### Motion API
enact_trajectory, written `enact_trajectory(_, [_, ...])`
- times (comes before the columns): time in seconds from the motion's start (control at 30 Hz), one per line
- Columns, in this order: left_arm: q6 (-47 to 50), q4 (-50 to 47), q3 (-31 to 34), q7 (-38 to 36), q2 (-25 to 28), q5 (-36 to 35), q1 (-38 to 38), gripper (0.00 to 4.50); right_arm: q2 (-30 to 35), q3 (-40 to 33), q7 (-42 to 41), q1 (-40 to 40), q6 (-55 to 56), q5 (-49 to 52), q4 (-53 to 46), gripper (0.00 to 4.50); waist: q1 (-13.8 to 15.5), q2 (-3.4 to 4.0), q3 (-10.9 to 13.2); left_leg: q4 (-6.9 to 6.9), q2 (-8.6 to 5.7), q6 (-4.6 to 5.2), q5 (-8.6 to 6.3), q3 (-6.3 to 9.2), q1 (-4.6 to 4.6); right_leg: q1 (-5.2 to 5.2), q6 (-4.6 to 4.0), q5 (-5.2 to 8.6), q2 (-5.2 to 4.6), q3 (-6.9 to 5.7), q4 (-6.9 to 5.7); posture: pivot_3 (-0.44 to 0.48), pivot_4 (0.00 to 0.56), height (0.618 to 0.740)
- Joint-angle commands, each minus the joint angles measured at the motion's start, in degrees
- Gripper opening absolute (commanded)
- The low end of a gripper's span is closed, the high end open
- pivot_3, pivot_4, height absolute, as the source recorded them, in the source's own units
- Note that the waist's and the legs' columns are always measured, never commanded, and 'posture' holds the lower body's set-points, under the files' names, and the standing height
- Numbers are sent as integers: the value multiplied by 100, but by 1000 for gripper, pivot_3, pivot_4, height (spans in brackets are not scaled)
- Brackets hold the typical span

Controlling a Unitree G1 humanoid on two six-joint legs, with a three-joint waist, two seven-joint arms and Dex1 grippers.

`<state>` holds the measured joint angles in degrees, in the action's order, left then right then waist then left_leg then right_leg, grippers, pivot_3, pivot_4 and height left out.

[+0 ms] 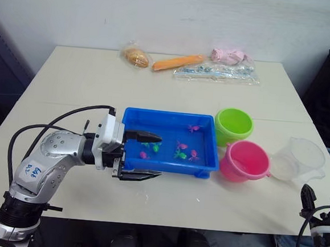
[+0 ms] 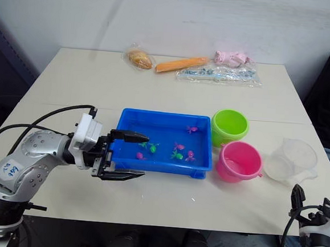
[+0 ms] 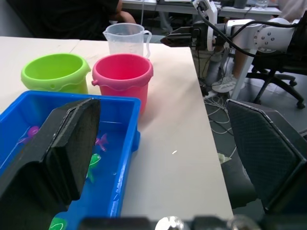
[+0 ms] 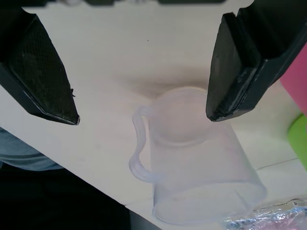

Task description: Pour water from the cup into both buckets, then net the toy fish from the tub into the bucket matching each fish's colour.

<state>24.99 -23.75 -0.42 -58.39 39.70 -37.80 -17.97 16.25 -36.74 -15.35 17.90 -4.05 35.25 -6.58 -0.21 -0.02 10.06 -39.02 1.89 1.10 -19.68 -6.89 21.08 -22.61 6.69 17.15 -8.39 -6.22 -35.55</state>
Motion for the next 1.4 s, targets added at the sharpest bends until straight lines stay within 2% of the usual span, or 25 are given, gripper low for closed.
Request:
enact_trajectory(0.03, [-97, -101, 83, -18, -2, 50, 125, 4486, 139, -177, 48, -266, 134, -66, 332, 4500, -6, 2, 0, 0, -1, 1, 0, -2, -1, 0, 1, -1, 0, -1, -1, 0, 150, 740])
enact_trajectory(0.4, [-239, -66, 1, 91, -187, 288, 14, 4486, 491, -254, 328, -1208, 410, -416, 1582, 4500, -2, 3, 1, -2, -6, 8, 5, -3, 4, 0, 9, -5, -5, -5, 0, 0, 150, 740])
enact_trajectory(0.77, [-125, -18, 57, 335, -426, 208, -116, 4486, 713, -416, 393, -2020, 916, -471, 2668, 4500, -13, 4, 2, -3, -8, 12, 9, -7, 3, 2, 16, -9, -7, -3, 2, 0, 150, 740])
enact_trajectory(1.4, [-185, 81, 17, 256, -413, 295, -239, 4486, 1148, -244, -371, -2657, 1032, -484, 3928, 4500, -26, 4, 2, -3, -6, 11, 13, -7, 5, 2, 16, -9, -6, -5, 7, 0, 150, 740])
